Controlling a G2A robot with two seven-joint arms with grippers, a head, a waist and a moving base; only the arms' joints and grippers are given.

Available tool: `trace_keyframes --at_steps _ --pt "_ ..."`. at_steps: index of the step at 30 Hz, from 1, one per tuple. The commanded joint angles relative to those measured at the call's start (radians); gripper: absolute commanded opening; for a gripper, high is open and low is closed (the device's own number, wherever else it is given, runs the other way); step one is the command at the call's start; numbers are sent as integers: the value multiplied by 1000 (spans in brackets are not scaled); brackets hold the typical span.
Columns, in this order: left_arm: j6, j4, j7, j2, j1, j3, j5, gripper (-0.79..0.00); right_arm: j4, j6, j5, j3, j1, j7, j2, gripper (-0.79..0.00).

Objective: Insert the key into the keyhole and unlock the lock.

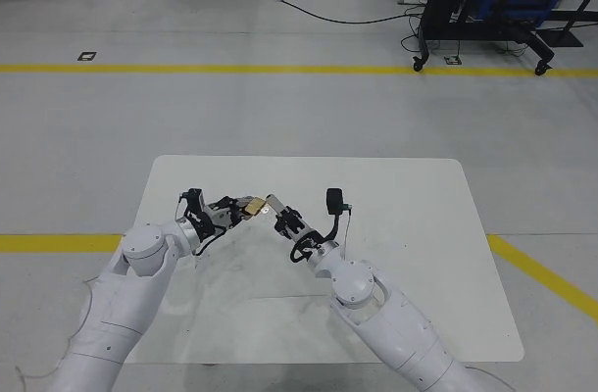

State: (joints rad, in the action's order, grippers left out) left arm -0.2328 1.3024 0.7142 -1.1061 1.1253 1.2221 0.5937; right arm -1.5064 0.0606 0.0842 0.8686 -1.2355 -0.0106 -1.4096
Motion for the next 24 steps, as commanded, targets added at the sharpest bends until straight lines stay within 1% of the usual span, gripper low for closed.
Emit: trace_keyframes --at_steps 1,4,6,8,9,10,13,16,20,24 --pt "-8 -38 32 -2 -13 4 42 -785 0 0 0 0 0 0 0 0" --pt "-33 -95 78 -7 -35 3 97 -785 0 0 0 0 0 0 0 0" --pt "-57 -127 121 -10 -48 3 150 -785 -56 -88 39 16 -20 -22 1 0" --pt "-77 -156 161 -13 -64 -1 178 -785 -106 -196 89 42 -51 -94 8 0" --pt "-86 -168 179 -14 -72 -4 187 -785 -118 -239 104 58 -64 -129 12 -489" --pt "-100 -180 203 -16 -79 -9 202 -785 -131 -279 121 70 -73 -165 15 -785" --pt "-122 -217 254 -21 -99 -24 230 -785 -127 -351 145 87 -80 -241 20 -785" --pt "-137 -252 294 -26 -116 -37 255 -785 -95 -376 156 75 -58 -285 17 -785" --pt "-140 -286 335 -30 -133 -47 272 -785 -10 -398 152 50 -5 -288 5 -785" --pt "-134 -301 344 -32 -142 -53 267 -785 59 -413 113 32 32 -231 -8 -785"
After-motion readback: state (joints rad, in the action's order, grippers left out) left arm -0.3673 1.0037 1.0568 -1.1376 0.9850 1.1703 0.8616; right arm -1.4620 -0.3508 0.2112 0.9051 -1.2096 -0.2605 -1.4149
